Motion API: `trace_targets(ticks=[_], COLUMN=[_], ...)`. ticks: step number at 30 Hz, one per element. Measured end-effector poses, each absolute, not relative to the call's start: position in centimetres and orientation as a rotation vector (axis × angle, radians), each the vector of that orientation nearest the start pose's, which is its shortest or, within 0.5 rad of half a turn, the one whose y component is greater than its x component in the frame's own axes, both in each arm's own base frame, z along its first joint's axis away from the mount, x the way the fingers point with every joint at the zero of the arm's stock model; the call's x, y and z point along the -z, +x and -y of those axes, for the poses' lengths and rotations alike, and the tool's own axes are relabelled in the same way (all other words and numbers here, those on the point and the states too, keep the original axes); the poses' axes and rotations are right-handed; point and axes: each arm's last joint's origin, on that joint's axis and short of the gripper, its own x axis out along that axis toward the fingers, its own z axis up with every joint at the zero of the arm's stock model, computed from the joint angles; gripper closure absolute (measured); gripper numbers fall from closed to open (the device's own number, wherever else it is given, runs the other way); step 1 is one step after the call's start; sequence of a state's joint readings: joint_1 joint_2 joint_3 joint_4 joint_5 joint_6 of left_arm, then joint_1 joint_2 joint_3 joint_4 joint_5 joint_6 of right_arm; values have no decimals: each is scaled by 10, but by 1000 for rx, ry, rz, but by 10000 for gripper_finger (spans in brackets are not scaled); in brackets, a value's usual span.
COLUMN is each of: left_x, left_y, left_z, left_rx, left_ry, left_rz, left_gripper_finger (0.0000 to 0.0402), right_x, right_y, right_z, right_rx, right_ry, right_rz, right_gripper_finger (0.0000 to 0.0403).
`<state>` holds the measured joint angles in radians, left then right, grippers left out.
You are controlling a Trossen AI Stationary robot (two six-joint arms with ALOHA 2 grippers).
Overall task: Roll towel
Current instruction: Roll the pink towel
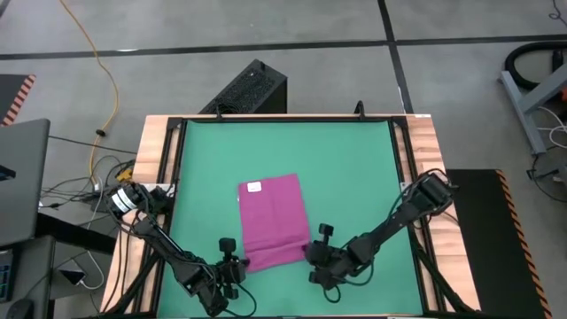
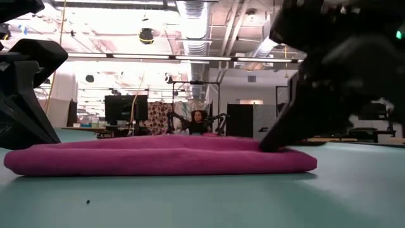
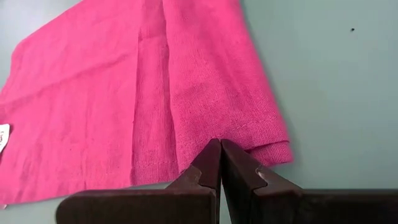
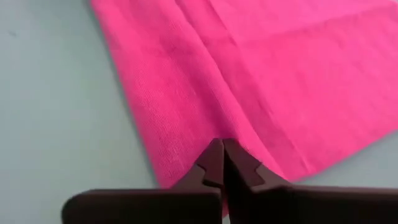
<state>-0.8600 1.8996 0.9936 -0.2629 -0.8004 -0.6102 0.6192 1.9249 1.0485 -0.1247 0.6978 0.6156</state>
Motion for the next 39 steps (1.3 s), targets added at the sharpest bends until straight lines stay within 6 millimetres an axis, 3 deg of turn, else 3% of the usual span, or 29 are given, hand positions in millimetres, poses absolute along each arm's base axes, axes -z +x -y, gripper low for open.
trace_targets(ticks=[4, 9, 12, 17, 23, 29, 39], left_x=[-125, -154, -158, -126, -107, -95, -84], left_y=[234, 223, 219, 219, 228, 237, 233], left_z=[244, 250, 251, 247, 240, 221, 214], left_rx=[-187, -267, -343, -277, -151, -227, -242], left_ry=[270, 253, 167, 52, 25, 49, 45], left_rz=[-720, -533, -387, -306, -296, -390, -497], left_gripper_finger=[401, 401, 401, 402, 401, 401, 402], right_x=[-117, -116, -116, -116, -116, -117, -120], right_y=[306, 303, 303, 303, 303, 303, 298], right_z=[-196, -201, -202, -203, -204, -205, -211], right_rx=[305, 307, 303, 305, 300, 293, 313], right_ry=[4, 47, 55, 74, 81, 90, 56], right_rz=[-750, -750, -747, -744, -742, -735, -686], right_gripper_finger=[390, 384, 384, 384, 381, 381, 380])
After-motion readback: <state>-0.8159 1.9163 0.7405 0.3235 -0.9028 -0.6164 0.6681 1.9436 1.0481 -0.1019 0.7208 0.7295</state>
